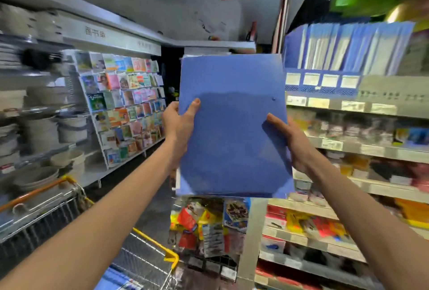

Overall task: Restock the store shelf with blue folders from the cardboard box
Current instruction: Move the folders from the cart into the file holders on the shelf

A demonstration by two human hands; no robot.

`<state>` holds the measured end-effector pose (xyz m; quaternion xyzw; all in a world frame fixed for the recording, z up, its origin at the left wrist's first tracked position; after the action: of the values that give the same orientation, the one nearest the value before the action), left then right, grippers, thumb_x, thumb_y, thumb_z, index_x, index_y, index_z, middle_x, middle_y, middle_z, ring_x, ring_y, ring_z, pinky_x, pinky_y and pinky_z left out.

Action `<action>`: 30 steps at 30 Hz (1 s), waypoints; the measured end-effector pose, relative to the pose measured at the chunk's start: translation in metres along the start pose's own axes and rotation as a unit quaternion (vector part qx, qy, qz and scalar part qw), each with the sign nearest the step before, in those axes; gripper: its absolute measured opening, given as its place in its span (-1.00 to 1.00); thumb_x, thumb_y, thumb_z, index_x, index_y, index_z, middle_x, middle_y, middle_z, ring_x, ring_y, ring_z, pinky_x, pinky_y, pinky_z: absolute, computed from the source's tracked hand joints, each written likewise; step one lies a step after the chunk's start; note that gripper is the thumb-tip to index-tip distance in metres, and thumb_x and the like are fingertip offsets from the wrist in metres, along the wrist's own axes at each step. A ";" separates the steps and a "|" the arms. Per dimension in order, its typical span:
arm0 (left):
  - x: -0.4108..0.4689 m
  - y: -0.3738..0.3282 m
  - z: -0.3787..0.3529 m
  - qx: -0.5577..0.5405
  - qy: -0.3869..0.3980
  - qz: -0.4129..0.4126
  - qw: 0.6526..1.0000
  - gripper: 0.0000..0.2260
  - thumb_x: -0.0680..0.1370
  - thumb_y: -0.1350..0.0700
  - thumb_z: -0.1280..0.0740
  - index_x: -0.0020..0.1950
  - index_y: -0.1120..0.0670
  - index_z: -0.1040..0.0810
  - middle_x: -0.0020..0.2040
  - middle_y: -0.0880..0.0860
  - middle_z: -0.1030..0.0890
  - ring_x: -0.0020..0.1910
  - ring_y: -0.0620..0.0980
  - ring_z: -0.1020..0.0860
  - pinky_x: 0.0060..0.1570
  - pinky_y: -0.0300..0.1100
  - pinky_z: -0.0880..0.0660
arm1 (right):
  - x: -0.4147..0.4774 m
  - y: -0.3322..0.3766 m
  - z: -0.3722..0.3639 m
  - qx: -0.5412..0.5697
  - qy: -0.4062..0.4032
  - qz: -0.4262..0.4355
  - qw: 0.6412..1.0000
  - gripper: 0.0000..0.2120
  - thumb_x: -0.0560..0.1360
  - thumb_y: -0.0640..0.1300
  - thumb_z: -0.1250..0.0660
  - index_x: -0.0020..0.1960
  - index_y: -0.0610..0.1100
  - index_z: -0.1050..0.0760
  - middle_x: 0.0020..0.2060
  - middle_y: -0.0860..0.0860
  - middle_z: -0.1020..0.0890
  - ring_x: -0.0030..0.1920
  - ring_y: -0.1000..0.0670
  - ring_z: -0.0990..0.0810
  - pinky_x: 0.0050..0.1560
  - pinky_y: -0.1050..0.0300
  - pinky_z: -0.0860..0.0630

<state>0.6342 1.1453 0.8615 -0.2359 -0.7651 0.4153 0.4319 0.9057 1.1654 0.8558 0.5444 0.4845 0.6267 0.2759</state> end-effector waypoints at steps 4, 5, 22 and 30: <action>-0.027 -0.016 -0.110 0.015 0.040 -0.013 0.999 -0.69 0.48 -0.06 -0.51 -0.07 0.18 -0.60 -0.09 0.16 -0.70 -0.15 0.14 -0.67 -0.09 0.24 -0.63 | -0.012 0.041 0.100 -0.020 -0.036 0.048 0.998 -0.65 0.59 -0.11 -0.34 0.36 -0.12 -0.49 0.21 -0.12 -0.66 0.16 -0.21 -0.66 0.15 -0.17 -0.60; -0.040 -0.022 -0.148 0.023 0.041 -0.022 0.999 -0.78 0.51 -0.01 -0.51 -0.11 0.12 -0.60 -0.12 0.11 -0.69 -0.18 0.08 -0.66 -0.09 0.19 -0.64 | -0.019 0.054 0.137 -0.024 -0.047 0.054 0.997 -0.64 0.59 -0.11 -0.35 0.36 -0.14 -0.49 0.21 -0.16 -0.65 0.17 -0.27 -0.64 0.18 -0.25 -0.58; -0.117 -0.045 -0.520 0.217 0.238 -0.166 0.932 -0.47 0.55 -0.18 -0.41 0.43 0.05 -0.43 0.34 0.04 -0.53 0.10 0.03 -0.61 0.23 0.07 -0.53 | -0.061 0.190 0.451 -0.186 -0.348 0.216 0.893 -0.66 0.47 0.00 -0.51 0.06 -0.11 -0.42 -0.07 0.15 -0.64 -0.10 0.23 -0.65 -0.04 0.22 -0.62; -0.093 -0.020 -0.628 0.258 0.277 -0.250 0.891 -0.45 0.57 -0.19 -0.37 0.46 0.05 -0.40 0.39 0.08 -0.53 0.16 0.03 -0.60 0.22 0.07 -0.54 | -0.012 0.217 0.517 -0.291 -0.467 0.294 0.782 -0.64 0.47 0.15 -0.42 0.03 -0.04 -0.36 -0.17 -0.01 -0.60 -0.23 -0.05 -0.56 -0.14 -0.12 -0.56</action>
<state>1.2198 1.3385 1.0120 -0.0231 -0.5140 0.3938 0.7617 1.4391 1.2314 1.0157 0.7803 -0.0927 0.4577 0.4161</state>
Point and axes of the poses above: each hand's wrist, its own x-axis towards the middle knuckle, its own z-axis out of the back of the hand, y = z × x, the point moved 3 cm from there along x, towards the middle knuckle
